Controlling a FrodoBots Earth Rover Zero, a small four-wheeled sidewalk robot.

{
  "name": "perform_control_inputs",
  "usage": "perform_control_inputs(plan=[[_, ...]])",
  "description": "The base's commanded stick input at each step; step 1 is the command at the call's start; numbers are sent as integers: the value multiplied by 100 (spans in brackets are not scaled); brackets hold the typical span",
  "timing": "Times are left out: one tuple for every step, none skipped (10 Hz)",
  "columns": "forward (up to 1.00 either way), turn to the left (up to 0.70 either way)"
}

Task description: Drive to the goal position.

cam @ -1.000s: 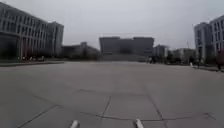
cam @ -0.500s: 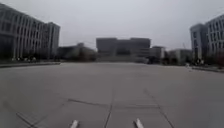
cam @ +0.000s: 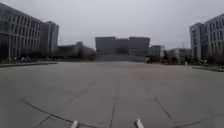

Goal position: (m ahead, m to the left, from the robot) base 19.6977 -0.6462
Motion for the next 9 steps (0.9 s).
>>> perform_control_inputs(plan=[[100, 2], [100, 2], [100, 2], [100, 2], [100, 2], [100, 2], [100, 2], [100, 2], [100, 2]])
